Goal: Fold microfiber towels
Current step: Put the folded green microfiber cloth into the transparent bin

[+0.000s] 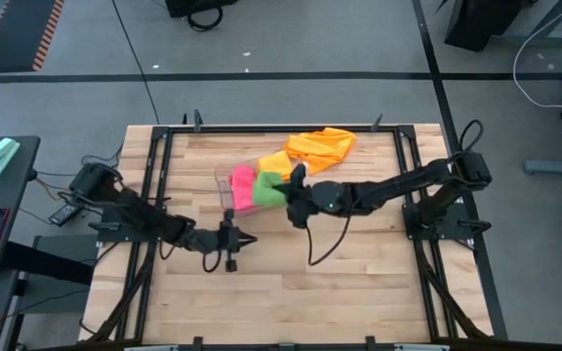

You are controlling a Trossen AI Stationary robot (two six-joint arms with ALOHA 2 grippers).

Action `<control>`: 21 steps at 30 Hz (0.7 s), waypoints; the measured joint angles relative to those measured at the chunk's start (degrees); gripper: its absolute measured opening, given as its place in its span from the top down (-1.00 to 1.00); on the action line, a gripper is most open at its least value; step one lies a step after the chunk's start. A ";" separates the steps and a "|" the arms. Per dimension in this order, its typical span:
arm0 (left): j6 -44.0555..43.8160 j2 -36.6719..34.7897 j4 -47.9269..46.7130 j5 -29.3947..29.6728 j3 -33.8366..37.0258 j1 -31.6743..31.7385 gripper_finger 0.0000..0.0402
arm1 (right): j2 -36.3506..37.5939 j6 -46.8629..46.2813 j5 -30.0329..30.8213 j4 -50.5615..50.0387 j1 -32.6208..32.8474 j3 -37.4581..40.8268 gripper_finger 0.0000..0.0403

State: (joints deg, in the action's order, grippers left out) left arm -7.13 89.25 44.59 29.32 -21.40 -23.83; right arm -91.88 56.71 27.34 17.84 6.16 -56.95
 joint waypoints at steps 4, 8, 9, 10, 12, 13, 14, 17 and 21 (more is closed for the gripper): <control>0.83 -2.17 -0.12 -0.05 0.52 0.00 0.87 | -0.02 3.07 -1.60 1.94 -1.34 0.00 0.79; 3.39 -3.25 -0.15 -0.04 0.50 0.29 0.93 | -0.04 5.85 -5.19 5.70 -3.36 0.00 0.79; 4.31 -3.59 -0.66 -0.04 0.54 0.47 0.94 | -0.04 6.56 -5.24 6.94 -3.92 -0.01 0.79; 4.95 -4.19 -0.86 -0.03 0.58 0.67 0.95 | -0.04 7.35 -5.26 7.23 -4.57 -0.25 0.79; 6.36 -5.82 -1.19 -0.08 0.50 1.25 0.95 | -0.04 7.80 -6.41 6.26 -5.90 -1.27 0.79; 7.16 -7.13 -2.24 -0.06 0.52 1.47 0.95 | -0.04 7.76 -8.05 5.47 -6.70 -1.86 0.79; 7.89 -8.76 -3.53 -0.04 0.52 1.78 0.94 | -0.33 7.60 -9.60 4.94 -7.36 -2.61 0.79; 8.97 -14.47 -9.39 -0.13 0.52 3.21 0.90 | -2.29 7.70 -11.08 4.23 -8.89 -5.11 0.79; 7.87 -22.57 -17.53 -0.04 0.48 5.06 0.91 | -7.11 10.37 -13.43 3.61 -10.31 -10.30 0.79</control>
State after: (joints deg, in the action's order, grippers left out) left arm 0.74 66.68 27.06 29.28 -20.92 -18.77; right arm -98.98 67.08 13.91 21.45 -4.15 -67.25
